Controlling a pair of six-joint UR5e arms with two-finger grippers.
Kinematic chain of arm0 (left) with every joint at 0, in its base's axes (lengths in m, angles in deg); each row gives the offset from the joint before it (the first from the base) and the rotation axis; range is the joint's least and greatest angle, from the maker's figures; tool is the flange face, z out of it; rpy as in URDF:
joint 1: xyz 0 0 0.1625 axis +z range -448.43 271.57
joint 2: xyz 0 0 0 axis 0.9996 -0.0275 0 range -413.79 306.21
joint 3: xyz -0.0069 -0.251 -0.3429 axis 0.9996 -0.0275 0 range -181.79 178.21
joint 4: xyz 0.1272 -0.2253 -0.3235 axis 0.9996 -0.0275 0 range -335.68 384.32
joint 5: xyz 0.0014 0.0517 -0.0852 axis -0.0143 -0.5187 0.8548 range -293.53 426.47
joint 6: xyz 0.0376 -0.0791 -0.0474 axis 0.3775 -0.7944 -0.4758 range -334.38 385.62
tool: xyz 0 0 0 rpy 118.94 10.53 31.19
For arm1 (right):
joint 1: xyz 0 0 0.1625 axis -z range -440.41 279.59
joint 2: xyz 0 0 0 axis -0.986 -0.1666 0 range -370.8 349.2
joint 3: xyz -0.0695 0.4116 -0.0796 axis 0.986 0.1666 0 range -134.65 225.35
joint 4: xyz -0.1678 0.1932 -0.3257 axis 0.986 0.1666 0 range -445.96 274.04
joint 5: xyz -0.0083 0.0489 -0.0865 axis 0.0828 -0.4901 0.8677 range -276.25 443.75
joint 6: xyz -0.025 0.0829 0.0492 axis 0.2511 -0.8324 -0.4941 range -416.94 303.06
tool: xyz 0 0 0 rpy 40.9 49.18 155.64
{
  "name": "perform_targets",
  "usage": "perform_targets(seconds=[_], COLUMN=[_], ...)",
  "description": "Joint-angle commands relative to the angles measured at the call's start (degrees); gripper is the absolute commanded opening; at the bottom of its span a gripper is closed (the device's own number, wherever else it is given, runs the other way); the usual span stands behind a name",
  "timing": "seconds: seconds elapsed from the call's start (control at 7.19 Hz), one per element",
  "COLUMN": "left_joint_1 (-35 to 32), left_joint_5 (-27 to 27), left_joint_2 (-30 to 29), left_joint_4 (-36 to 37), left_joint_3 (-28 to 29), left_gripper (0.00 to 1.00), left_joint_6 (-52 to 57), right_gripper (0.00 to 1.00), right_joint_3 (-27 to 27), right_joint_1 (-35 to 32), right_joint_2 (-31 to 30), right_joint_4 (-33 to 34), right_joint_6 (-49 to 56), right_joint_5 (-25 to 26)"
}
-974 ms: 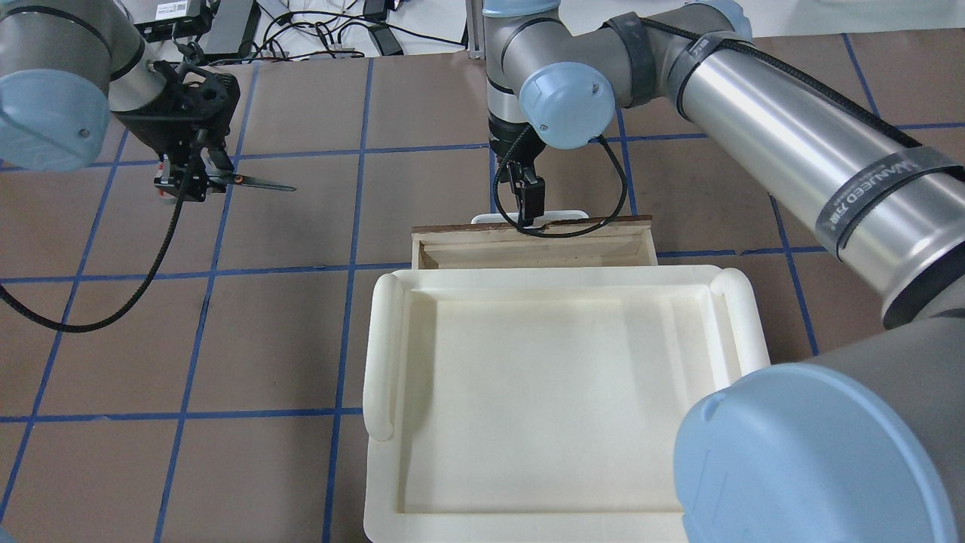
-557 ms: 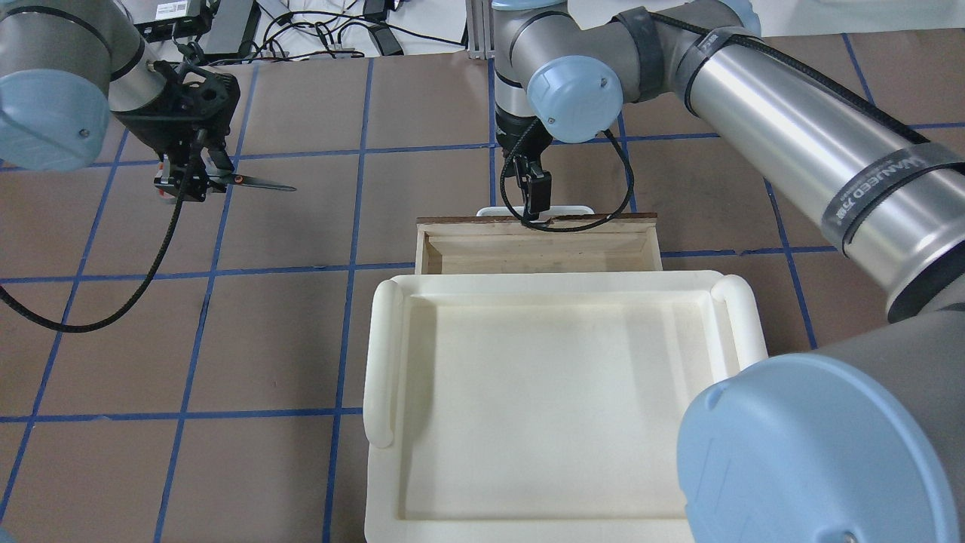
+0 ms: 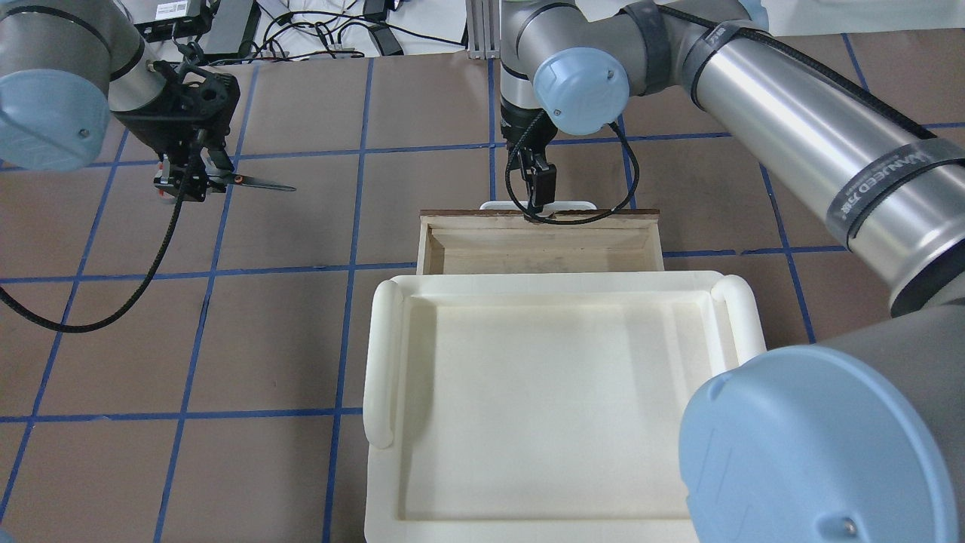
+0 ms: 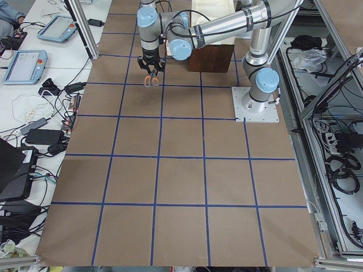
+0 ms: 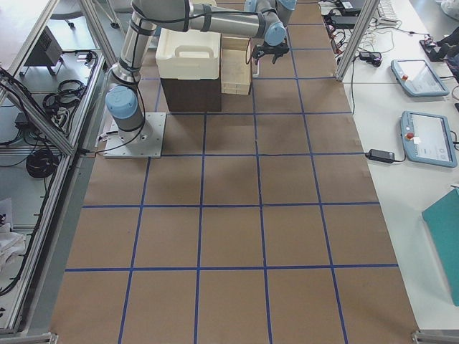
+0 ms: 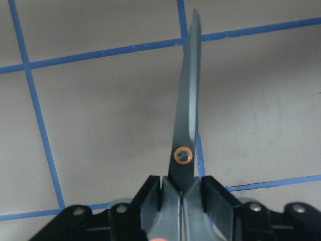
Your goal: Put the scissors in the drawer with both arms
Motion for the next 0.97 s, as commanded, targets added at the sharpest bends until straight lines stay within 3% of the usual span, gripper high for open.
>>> perform_targets(seconds=[0.0, 0.84], left_joint_1=[0.1, 0.2], left_joint_5=[0.2, 0.2], left_joint_2=[-0.1, -0.1], left_joint_4=[0.0, 0.0], left_joint_3=[0.0, -0.1], left_gripper=[0.0, 0.0], left_joint_6=[0.0, 0.0], right_gripper=[1.0, 1.0], right_joint_3=[1.1, 3.0], right_joint_1=[0.1, 0.9], right_joint_2=[1.0, 2.5], right_joint_4=[0.0, 0.1], right_joint_6=[0.4, 1.9], right_joint_5=[-0.1, 0.2])
